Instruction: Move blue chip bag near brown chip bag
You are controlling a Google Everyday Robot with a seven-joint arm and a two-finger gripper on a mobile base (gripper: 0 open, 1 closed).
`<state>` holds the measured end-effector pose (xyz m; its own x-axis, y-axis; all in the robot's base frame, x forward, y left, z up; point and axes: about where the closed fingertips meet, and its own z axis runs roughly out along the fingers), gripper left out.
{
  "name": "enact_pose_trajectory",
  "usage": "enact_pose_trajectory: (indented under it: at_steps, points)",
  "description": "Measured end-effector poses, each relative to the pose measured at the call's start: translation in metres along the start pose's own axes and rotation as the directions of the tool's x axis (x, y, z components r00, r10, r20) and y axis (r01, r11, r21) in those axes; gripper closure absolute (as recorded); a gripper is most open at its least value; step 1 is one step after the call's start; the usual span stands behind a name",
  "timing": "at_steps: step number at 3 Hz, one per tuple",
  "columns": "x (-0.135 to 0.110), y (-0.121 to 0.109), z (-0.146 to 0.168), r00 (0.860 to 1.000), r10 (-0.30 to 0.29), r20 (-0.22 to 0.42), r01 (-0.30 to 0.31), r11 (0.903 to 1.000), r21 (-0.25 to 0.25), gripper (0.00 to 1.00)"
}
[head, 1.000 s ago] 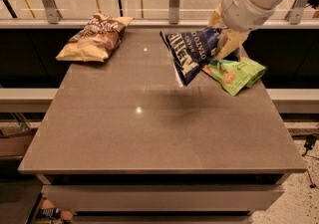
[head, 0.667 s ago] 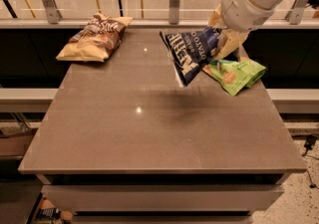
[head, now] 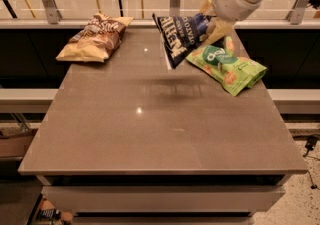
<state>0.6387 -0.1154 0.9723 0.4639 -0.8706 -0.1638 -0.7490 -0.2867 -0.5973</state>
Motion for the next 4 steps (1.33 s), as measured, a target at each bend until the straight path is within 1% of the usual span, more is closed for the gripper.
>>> enact_pose_trajectory:
  at_steps: [1, 2, 3, 4]
  points:
    - [0.005, -0.028, 0.027, 1.000, 0.007, 0.009, -0.007, 0.9981, 0.060, 1.00]
    - [0.000, -0.048, 0.057, 1.000, 0.000, 0.018, -0.001, 0.9954, 0.096, 1.00]
    - [-0.009, -0.068, 0.083, 1.000, -0.023, 0.005, 0.022, 0.9948, 0.099, 1.00]
    - [-0.015, -0.085, 0.111, 0.999, -0.043, 0.032, 0.040, 0.9961, 0.079, 1.00]
